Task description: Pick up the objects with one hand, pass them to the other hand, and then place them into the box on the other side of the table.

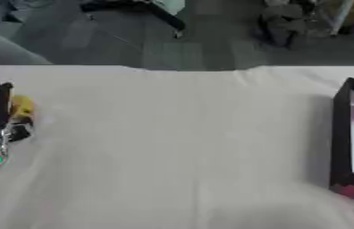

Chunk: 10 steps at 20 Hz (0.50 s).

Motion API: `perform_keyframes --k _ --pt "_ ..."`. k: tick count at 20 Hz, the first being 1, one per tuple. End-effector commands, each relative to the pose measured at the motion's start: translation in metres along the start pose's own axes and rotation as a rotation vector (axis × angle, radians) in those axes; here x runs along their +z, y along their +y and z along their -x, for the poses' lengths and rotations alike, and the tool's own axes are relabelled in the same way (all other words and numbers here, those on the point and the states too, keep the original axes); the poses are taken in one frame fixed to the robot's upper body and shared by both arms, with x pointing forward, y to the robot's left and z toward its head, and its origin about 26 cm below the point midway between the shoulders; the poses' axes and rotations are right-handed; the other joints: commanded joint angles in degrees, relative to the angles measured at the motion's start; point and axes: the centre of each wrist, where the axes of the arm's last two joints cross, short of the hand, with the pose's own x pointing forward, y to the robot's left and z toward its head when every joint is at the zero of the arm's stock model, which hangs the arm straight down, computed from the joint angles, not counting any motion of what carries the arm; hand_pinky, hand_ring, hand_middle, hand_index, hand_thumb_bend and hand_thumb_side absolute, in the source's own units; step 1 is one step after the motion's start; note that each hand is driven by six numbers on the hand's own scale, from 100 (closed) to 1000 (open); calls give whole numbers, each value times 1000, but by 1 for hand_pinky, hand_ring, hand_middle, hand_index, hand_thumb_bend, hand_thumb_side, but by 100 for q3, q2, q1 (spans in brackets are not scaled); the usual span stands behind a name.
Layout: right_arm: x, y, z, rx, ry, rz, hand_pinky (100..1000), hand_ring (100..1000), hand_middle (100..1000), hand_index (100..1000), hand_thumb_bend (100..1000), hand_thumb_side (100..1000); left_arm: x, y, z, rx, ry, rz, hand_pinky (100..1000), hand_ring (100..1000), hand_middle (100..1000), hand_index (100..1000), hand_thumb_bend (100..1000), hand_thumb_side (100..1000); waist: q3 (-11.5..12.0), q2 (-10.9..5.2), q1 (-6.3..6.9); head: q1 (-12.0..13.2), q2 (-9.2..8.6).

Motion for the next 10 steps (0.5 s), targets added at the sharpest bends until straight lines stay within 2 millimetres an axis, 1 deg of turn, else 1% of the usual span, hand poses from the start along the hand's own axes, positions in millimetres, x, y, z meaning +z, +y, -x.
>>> perform_keyframes --k 1,5,10 --pt "-3 -6 -2 17 -23 4 778 809 711 990 100 284 -10 13 7 -23 21 -38 762 665 740 856 385 129 -12 -94 20 -30 -114" --pt "-2 -5 -2 13 -19 0 777 809 709 990 100 281 -11 15 9 -26 31 -45 761 661 736 852 369 100 -57 -61 38 -58 -159" --pt "-1 -4 -3 14 -11 -2 775 809 708 990 100 276 -12 18 10 -28 39 -55 753 644 716 837 350 100 -74 0 40 -55 -199"
